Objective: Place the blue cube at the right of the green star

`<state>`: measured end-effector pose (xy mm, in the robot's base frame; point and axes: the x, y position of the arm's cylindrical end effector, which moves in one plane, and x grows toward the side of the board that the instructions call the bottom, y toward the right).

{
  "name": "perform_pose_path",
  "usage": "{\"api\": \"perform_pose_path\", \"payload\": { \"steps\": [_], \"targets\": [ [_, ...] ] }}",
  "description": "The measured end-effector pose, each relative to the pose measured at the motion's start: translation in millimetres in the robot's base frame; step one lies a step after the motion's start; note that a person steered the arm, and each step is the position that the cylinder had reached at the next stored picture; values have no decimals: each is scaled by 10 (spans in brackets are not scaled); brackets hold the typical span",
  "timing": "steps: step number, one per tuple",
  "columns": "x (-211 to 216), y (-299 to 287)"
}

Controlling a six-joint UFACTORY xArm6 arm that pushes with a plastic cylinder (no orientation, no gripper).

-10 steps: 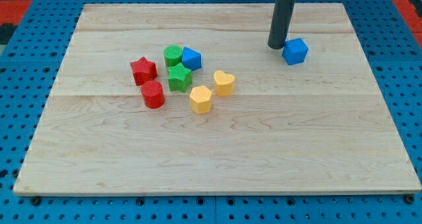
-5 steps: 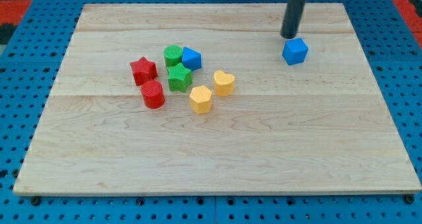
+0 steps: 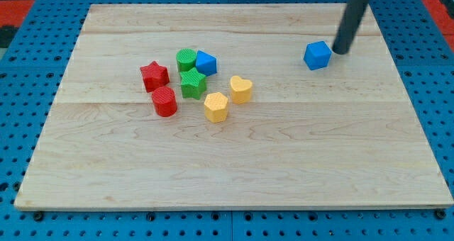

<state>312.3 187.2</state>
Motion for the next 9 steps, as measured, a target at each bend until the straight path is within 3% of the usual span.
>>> {"api": "perform_pose_path", "payload": {
  "steps": [2, 4, 7, 9],
  "targets": [
    [-21, -1074],
    [-147, -887],
    [18, -292],
    [150, -1249]
  ]
}}
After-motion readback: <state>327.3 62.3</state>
